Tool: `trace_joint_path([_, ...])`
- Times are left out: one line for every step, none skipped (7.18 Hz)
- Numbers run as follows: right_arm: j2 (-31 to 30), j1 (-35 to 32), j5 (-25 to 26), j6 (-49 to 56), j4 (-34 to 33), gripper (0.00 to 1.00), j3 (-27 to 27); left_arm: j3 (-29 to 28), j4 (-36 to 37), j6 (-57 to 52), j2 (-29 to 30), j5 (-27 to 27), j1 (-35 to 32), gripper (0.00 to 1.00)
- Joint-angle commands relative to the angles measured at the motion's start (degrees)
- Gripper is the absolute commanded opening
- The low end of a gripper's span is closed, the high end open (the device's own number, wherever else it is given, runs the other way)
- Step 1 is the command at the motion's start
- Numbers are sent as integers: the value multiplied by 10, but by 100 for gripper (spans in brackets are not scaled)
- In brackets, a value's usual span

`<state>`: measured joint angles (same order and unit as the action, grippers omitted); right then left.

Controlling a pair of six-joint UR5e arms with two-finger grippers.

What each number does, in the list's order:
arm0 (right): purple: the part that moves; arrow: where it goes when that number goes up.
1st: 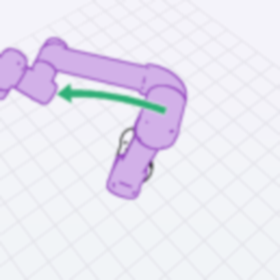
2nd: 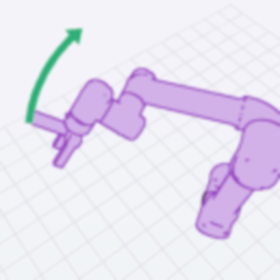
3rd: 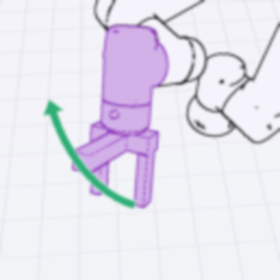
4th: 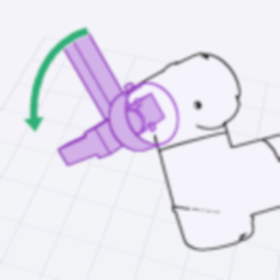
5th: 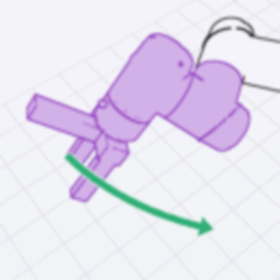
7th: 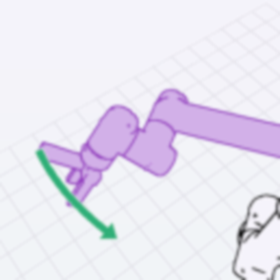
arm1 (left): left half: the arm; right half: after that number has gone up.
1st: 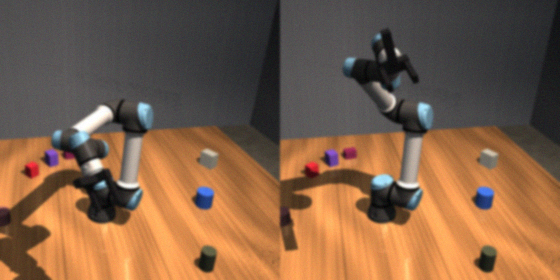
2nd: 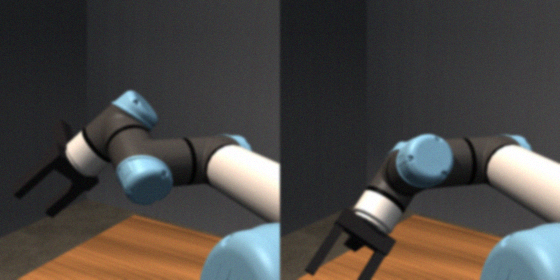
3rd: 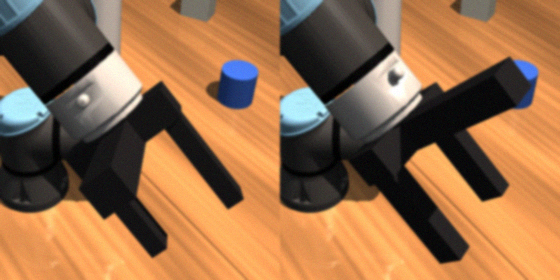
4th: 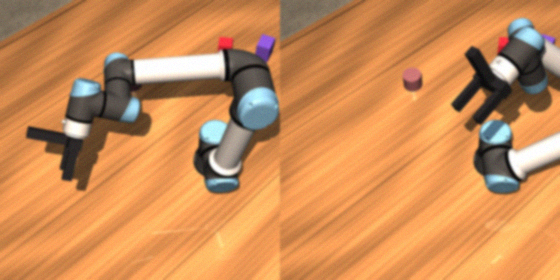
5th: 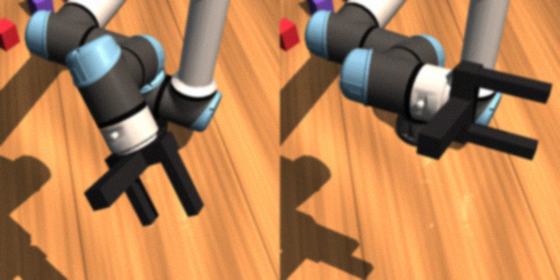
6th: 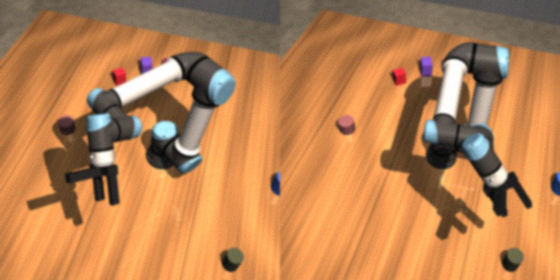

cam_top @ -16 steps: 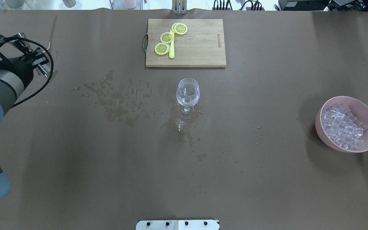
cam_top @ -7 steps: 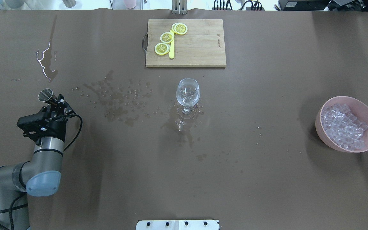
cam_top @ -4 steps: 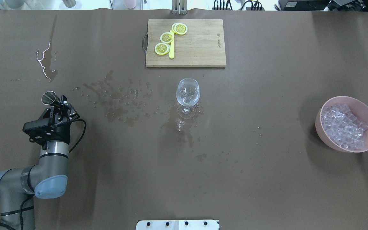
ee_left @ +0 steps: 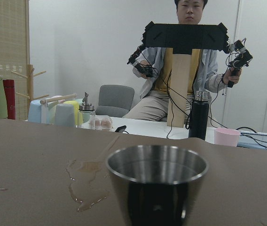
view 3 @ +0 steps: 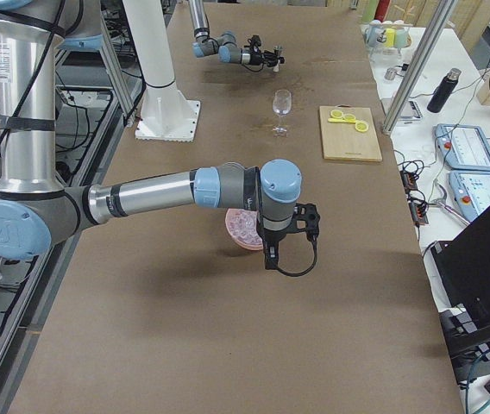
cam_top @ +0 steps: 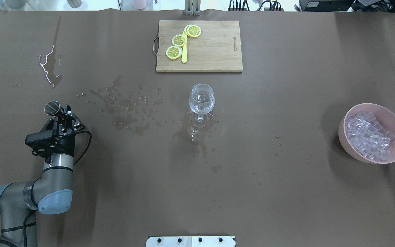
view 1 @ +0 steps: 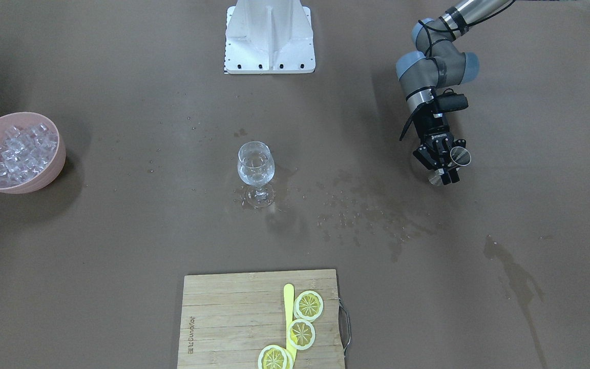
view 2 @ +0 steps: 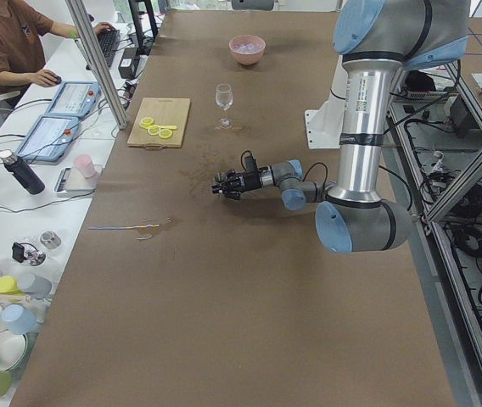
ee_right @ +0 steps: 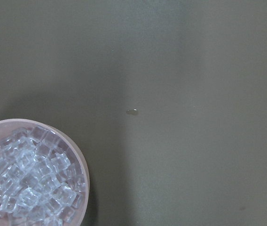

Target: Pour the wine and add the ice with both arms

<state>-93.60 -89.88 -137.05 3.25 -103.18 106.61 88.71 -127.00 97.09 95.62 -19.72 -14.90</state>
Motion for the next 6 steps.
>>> trace_joint_path([0, 1, 0, 0, 0, 100, -1, 0, 0, 0, 1, -1, 0, 6])
trace_joint_path([1, 2, 1, 0, 0, 100, -1, 2, 0, 0, 1, -1, 0, 40])
trace_joint_path([0, 2, 1, 0, 0, 100, -1, -2, 0, 0, 1, -1, 1, 49])
trace_joint_path([0, 3, 0, 0, 0, 100, -1, -2, 1, -1, 1, -1, 0, 51])
trace_joint_path([0, 3, 0, 0, 1, 100, -1, -2, 3, -3, 1, -1, 0, 65])
trace_joint_path([0, 3, 1, 0, 1, 100, -1, -1, 4, -6, 1, -1, 0, 98])
